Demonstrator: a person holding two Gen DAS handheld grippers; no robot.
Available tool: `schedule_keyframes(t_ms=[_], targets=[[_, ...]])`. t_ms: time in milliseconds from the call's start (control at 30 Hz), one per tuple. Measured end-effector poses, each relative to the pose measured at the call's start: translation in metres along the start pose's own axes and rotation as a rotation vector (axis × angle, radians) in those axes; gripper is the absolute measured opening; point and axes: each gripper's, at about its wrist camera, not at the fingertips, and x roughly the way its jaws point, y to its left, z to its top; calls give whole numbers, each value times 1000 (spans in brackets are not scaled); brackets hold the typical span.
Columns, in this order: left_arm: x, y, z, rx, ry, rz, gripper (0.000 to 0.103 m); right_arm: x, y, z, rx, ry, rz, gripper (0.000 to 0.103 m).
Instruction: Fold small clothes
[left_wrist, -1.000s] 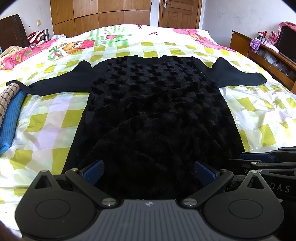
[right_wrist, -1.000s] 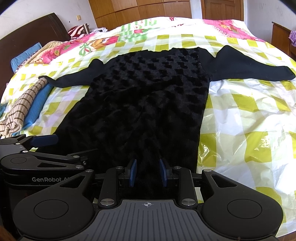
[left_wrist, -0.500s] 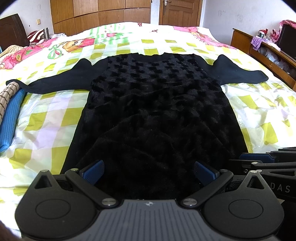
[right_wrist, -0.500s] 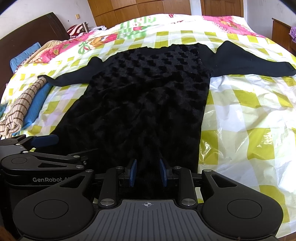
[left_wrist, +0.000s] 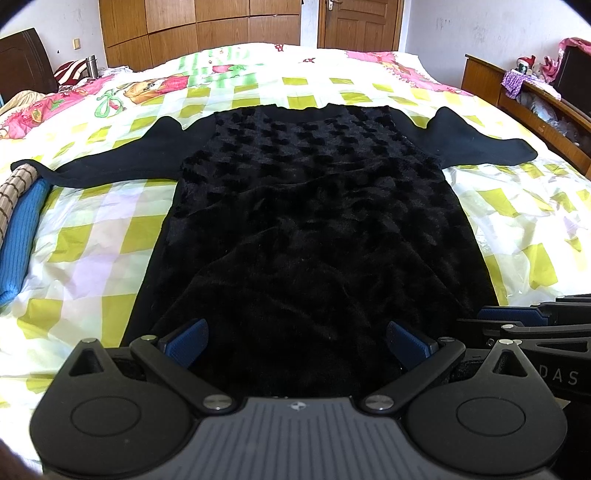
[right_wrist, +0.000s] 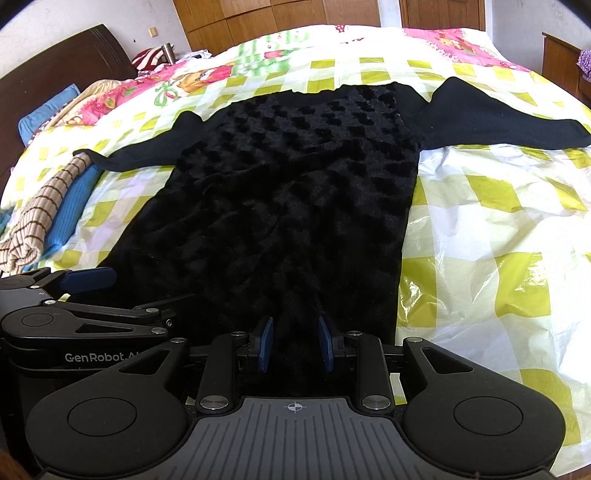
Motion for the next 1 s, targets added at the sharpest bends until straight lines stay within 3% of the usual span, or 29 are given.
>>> schedule_keyframes(t_ms=[400,567,767,1000], targets=[[14,1,20,17,-12,5,103,10,-5,14,12,-6,0,27],[21,6,49,40,-65,21,103,13,-17,41,19,-70,-15,27],[56,12,96,74,-113,35,103,43,-71,93,130,-128,-98,31],[127,9,140,104,-120,21,103,108,-128,140,314,-138,-105,31]])
